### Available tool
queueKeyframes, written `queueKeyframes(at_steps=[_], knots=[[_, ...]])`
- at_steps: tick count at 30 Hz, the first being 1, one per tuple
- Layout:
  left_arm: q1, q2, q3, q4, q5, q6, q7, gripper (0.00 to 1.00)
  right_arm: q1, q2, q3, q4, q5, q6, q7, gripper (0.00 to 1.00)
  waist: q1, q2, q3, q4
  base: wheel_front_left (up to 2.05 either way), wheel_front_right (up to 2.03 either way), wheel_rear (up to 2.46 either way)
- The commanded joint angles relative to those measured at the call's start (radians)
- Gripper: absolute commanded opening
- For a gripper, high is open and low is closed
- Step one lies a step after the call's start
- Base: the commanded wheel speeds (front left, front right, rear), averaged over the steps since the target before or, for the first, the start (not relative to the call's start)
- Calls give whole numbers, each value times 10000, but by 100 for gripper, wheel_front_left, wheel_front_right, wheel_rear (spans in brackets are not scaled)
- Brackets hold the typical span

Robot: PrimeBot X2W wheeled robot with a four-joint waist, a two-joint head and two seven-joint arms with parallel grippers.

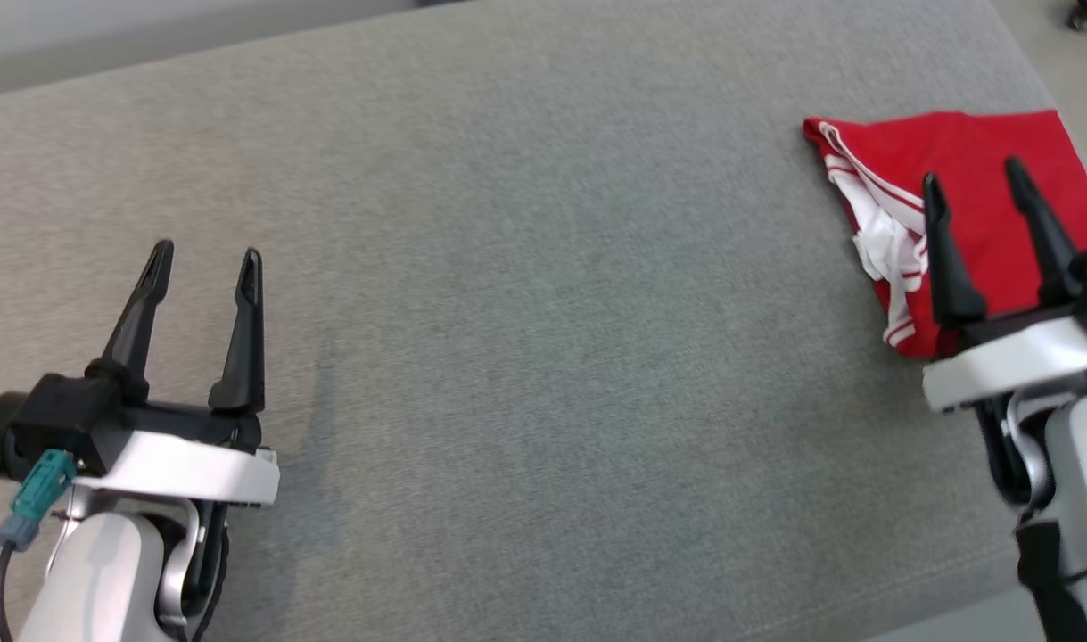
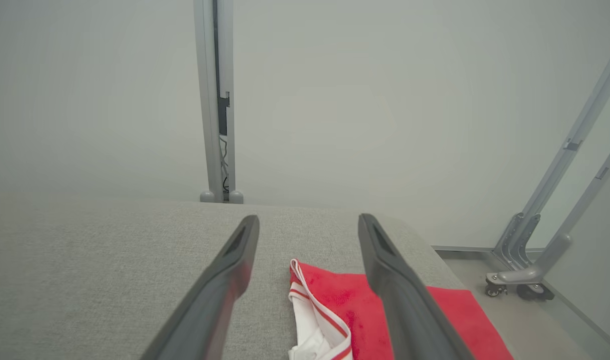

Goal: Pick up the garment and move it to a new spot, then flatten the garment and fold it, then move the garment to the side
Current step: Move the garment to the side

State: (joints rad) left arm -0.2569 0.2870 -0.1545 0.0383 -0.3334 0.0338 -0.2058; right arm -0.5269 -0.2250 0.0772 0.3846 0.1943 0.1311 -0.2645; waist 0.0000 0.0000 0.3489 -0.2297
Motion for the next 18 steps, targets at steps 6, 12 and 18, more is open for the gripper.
queueKeyframes(at_steps=[6, 12, 18], knots=[[769, -142, 107, 350, -186, 210, -228, 100, 1721, 217, -20, -668, 113, -7, -16, 100, 0, 0, -1550, 1546, 0, 0, 0], [1527, -187, 3, 595, -223, 297, -276, 100, 3063, 348, -251, -921, 39, -7, 182, 100, 0, 0, -2636, 2316, 0, 0, 0], [2072, -148, -101, 559, -250, 359, -158, 100, 3997, 469, -387, -1350, -31, -7, 591, 100, 0, 0, -3274, 2532, 0, 0, 0]])
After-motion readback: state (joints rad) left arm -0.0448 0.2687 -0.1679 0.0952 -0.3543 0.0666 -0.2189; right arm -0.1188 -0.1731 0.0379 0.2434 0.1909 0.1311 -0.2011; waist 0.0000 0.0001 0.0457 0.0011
